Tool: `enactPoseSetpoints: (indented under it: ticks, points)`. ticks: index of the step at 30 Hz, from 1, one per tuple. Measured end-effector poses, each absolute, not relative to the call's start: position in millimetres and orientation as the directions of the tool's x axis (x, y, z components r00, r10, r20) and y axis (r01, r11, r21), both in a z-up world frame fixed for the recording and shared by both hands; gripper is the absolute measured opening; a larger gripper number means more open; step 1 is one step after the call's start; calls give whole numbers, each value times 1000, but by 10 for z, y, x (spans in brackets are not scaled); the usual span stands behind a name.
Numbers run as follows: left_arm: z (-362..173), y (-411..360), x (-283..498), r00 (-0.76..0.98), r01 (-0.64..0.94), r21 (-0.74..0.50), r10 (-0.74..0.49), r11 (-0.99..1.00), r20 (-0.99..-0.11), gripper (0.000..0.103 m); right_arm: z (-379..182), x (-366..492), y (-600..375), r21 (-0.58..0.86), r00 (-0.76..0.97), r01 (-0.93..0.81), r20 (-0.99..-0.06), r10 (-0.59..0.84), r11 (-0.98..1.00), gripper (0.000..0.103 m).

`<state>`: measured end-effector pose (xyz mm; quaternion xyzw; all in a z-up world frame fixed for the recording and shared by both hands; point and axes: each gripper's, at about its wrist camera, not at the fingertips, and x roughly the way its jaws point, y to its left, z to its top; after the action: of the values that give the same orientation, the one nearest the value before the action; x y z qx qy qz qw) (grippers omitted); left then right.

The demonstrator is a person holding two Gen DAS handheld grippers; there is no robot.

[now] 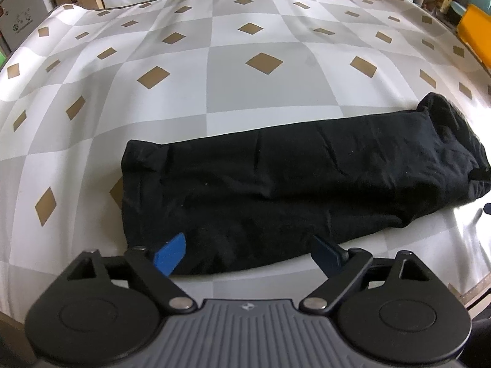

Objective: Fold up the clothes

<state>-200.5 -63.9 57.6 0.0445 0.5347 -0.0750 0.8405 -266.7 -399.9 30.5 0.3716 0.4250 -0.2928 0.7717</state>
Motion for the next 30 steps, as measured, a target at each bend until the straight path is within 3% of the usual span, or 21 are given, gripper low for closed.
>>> enactPoseSetpoints:
  ticks: [6,11,14,16,19,30]
  points:
    - [583,-540,-1955,423,108,-22,-66,994,-904,89,265,-2623,-4032,395,524,755,-843,-119,524,65]
    - [544,-515,-1928,407,83,-23,-55,996,-912,89,266,-2544,-3950,351,517,736,-843,-147,579,63]
    - [545,-497,-1927,410,73,-24,-52,997,-911,89,265,-2517,-3925,330,518,728,-839,-168,601,52]
    - [539,-490,-1927,408,68,-21,-47,997,-912,89,260,-2496,-3908,316,520,715,-837,-172,623,36]
    - [524,-492,-1923,402,65,-19,-44,998,-915,89,256,-2456,-3871,296,521,691,-836,-171,659,20]
    - [500,-404,-1904,395,30,-26,-36,999,-918,89,533,-2416,-3664,282,601,604,-775,-194,745,15]
